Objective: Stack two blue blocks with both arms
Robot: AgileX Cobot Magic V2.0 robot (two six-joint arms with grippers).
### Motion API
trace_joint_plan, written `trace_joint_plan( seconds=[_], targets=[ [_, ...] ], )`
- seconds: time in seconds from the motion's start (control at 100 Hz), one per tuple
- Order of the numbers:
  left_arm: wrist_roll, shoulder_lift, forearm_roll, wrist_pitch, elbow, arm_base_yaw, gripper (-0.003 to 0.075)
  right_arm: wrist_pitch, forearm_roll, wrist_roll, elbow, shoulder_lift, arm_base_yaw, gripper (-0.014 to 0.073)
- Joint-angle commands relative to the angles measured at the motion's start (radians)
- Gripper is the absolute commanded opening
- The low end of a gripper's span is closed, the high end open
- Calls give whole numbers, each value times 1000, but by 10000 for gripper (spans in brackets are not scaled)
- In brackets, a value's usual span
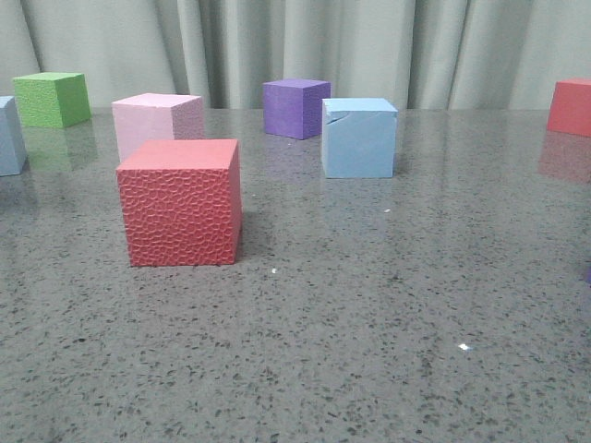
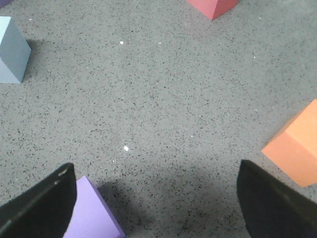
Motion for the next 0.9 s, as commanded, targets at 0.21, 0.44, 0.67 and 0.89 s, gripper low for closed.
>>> trace_joint_plan(
  seconds=[0.21, 0.44, 0.67, 0.89],
  targets=[
    [-127, 117, 13, -171, -32, -5, 652, -76, -20, 3, -24, -11, -5, 646],
    [-190, 199, 28, -222, -32, -5, 652, -75, -20, 3, -24, -11, -5, 646],
    [-242, 248, 68, -269, -36, -5, 652, -75, -19, 3, -24, -11, -5, 646],
    [-258, 263, 107, -283, -38, -5, 638, -75, -16, 3, -24, -11, -5, 646]
  ],
)
